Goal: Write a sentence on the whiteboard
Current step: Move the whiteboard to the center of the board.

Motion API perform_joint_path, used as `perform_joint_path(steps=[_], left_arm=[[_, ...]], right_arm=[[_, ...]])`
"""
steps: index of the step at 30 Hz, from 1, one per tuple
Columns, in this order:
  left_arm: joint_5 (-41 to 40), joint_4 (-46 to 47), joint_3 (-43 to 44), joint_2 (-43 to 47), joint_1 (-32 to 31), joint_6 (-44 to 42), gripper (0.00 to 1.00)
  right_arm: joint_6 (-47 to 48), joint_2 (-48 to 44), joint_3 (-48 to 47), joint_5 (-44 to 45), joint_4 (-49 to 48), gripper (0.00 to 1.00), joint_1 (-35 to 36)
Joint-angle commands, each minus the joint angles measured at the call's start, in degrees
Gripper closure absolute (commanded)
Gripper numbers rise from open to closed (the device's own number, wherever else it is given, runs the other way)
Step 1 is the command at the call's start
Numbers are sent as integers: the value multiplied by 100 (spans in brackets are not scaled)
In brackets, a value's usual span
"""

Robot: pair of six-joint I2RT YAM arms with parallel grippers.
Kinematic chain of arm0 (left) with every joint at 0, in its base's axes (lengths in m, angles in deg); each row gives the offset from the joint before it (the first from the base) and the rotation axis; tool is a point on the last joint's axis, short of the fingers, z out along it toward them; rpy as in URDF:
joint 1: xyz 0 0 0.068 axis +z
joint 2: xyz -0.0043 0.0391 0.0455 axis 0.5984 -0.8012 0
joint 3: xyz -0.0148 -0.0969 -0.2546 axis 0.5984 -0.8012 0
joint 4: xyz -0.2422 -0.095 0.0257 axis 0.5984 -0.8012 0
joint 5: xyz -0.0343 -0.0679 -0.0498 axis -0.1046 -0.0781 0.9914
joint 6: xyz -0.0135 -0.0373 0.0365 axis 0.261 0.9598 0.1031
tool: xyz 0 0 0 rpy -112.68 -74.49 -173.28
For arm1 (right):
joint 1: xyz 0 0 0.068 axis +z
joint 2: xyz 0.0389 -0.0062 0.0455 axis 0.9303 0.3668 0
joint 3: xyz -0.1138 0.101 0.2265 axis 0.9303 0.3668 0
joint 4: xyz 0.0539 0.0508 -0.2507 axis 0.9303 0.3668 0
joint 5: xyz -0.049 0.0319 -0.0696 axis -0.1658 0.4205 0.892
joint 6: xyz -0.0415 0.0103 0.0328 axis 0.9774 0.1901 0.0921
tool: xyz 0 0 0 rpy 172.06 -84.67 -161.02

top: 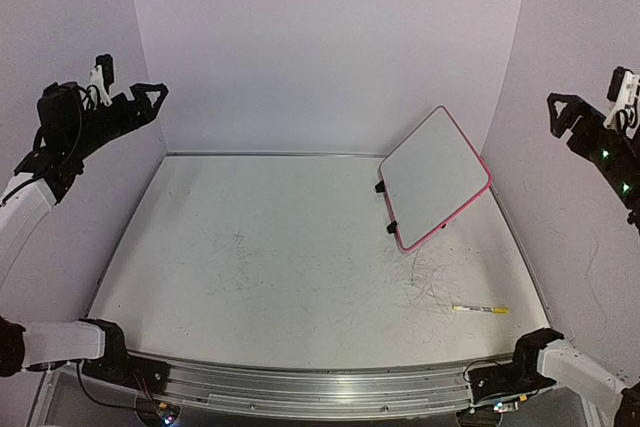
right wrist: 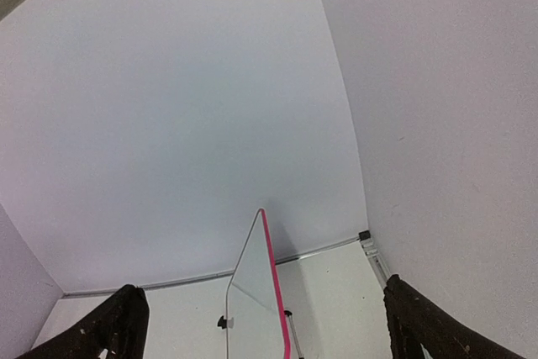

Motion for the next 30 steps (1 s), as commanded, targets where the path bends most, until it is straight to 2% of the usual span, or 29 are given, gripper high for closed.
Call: perform_joint_path(steps=[1, 4, 6, 7, 10, 13, 15, 19, 21, 23, 30], left_arm=[[452, -314, 129, -228, 16, -30, 1], [568, -439, 162, -408, 16, -94, 1], [700, -503, 214, -595, 19, -123, 1], [806, -514, 249, -696, 18, -127, 1], [1076, -518, 381, -1064, 16, -122, 1], [1327, -534, 617, -1491, 0, -65, 1], [1467, -535, 807, -1811, -37, -27, 1], [1648, -543, 1092, -2259, -192, -20, 1], [1665, -543, 1086, -2381, -246, -62, 1], [1629, -543, 1016, -2406, -294, -129, 1], [1338, -542, 560, -2088, -380, -325, 2]], right_arm=[[-51, 475, 63, -1037, -323, 2, -19], [-206, 903, -53, -1723, -459, 2, 18], [-395, 1148, -85, -1957, -758, 2, 285], [-435, 1272, -121, -1823, -874, 2, 570], [-361, 1889, -445, -753, -979, 2, 2097], [-514, 2757, -774, -280, -985, 2, 2997], [-932, 3383, -938, -22, -999, 2, 3413], [-2740, 4637, -1089, 705, -905, 2, 3900], [-4022, 5049, -1100, 1243, -615, 2, 3998], [-4784, 5409, -1201, 1728, -295, 2, 4061], [-7708, 6772, -1886, 3083, 1508, 2, 4051]])
